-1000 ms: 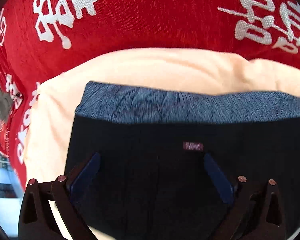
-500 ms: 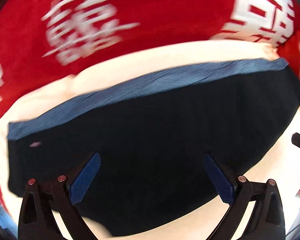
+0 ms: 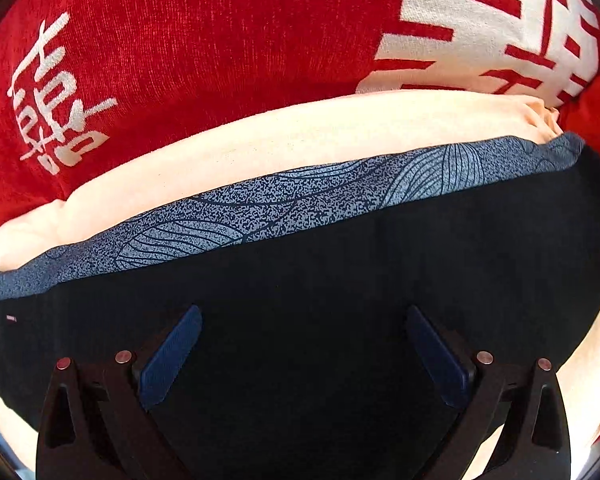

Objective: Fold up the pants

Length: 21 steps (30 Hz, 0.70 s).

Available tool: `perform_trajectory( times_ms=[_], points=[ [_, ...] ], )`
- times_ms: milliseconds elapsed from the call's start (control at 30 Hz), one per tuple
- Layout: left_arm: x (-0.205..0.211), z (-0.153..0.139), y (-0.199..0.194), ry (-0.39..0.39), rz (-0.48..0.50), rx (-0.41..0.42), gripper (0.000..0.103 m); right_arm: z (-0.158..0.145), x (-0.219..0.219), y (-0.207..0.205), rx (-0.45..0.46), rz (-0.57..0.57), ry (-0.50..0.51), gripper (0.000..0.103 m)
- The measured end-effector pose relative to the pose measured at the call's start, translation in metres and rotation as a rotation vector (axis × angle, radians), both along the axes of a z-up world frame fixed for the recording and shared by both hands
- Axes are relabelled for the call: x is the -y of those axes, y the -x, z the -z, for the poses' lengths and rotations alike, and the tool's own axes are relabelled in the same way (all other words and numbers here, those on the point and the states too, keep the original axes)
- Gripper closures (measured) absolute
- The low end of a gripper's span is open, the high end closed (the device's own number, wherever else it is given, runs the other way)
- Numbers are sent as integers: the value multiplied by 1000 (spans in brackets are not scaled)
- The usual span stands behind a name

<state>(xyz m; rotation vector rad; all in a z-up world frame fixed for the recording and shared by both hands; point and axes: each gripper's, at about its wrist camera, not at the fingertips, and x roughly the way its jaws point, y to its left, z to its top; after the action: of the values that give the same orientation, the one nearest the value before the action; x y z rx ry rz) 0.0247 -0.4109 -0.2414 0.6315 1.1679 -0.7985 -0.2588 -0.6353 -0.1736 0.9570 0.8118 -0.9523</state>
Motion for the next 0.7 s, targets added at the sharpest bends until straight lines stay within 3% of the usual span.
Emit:
perform_trajectory(
  times_ms=[67,133,200,300,400,700],
  points=[
    [-8,-5,-2,-1,3,8,0,3,-2,-2,-40,-43,10,86],
    [-12,-11,0,-10,8,23,0,22,3,1,-65,-44,-50,83],
    [-14,-14,2,-15,13,41,0,35,4,12,-36,-18,-100,69],
    [-11,-13,1,-10,8,49,0,26,-9,19,-14,10,-100,62],
    [-12,-14,1,4,-7,41,0,24,-35,27,33,5,-157,61],
    [-13,-15,-3,-20,-12,7,0,22,-141,22,-18,-67,-277,54]
  ],
)
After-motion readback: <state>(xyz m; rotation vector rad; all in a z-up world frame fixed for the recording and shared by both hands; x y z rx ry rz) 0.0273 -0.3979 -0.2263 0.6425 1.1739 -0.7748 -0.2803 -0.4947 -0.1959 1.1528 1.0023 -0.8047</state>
